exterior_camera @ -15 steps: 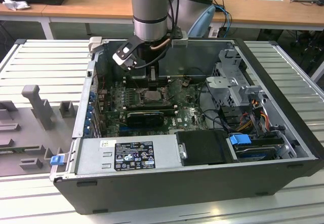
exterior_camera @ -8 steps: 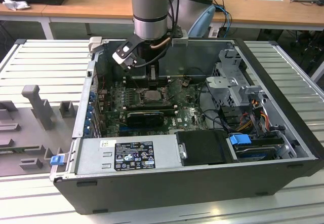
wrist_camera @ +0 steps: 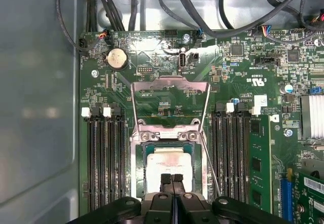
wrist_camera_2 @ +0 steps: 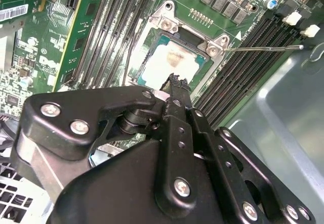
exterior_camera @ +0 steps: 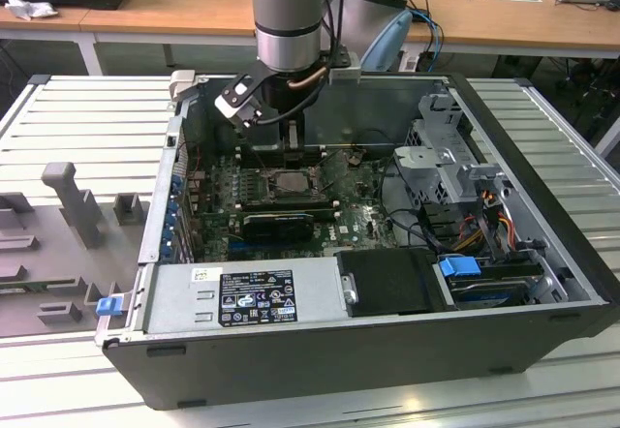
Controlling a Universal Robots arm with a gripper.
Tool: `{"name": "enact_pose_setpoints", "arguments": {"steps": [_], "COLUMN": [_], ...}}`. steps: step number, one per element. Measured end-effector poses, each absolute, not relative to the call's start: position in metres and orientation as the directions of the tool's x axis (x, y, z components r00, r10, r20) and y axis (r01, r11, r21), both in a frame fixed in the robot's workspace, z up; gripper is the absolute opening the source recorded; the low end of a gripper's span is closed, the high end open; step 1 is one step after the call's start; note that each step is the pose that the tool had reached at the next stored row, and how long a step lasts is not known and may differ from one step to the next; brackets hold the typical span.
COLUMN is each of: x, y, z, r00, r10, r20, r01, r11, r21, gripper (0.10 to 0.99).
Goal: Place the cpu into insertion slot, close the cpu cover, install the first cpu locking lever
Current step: 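Place the cpu into insertion slot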
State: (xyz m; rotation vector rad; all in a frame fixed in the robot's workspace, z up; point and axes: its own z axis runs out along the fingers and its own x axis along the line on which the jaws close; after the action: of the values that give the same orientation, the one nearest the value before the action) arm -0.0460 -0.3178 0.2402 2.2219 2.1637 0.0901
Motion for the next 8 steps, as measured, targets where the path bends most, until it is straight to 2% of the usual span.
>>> {"name": "enact_pose_setpoints", "arguments": {"steps": [8], "x": [-0.046], "y": [-0.3178], "z": [0.2454], "r00": [0.026], "r10": [1.0], "r20": [0.014], "r01": [0.997], "r11": [-0.027], "r21": [0.068], "gripper": [0.106]}}
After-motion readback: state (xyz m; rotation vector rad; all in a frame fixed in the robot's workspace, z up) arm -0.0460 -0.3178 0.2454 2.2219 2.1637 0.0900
